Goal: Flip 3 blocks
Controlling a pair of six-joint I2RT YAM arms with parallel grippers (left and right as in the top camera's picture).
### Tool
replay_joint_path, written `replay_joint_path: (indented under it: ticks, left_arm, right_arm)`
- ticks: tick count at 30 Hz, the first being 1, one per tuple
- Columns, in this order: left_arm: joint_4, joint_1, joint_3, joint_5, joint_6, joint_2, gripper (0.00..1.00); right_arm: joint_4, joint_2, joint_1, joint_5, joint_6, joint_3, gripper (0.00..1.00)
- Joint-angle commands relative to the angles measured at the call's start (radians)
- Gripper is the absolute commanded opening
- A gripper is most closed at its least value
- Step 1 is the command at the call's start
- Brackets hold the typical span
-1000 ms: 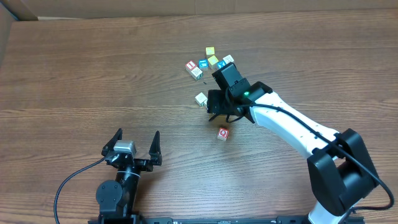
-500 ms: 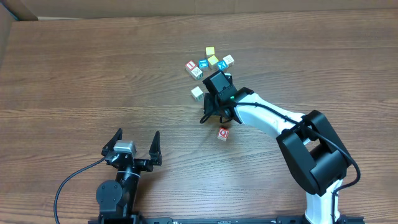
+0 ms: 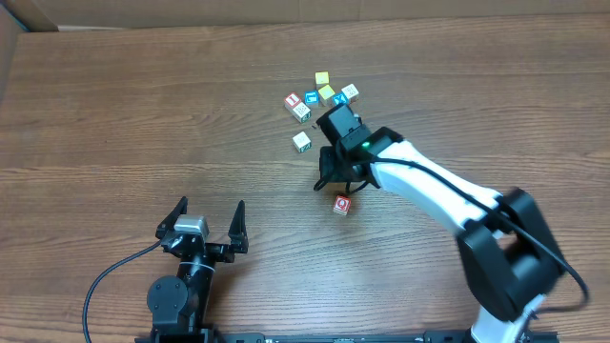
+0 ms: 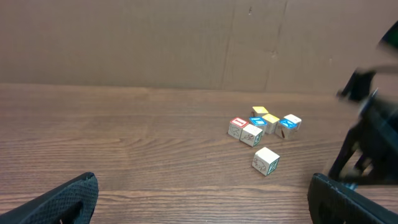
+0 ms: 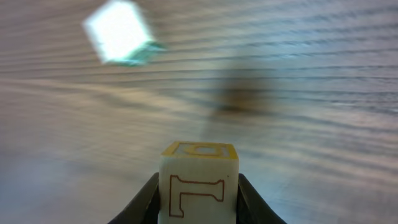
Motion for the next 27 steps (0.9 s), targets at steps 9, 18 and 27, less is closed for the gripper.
replay_joint_path:
  ticks: [9,18,27]
  left_arm:
    - [-0.002,-0.008,-0.003,0.001,0.022,-0.007,1.0]
    - [-0.002,-0.008,-0.003,0.001,0.022,-0.007,1.0]
    - [-0.002,-0.008,-0.003,0.001,0.022,-0.007,1.0]
  right_arm:
    - [-0.181,-0.087,0.138,-0.181,0.077,0.043,0.17]
    - [-0.198,-0.037,0.218,-0.095,0.099,0.041,0.91]
    - [-0.22,-0.037,0.218,-0.106,0.098,0.041,0.86]
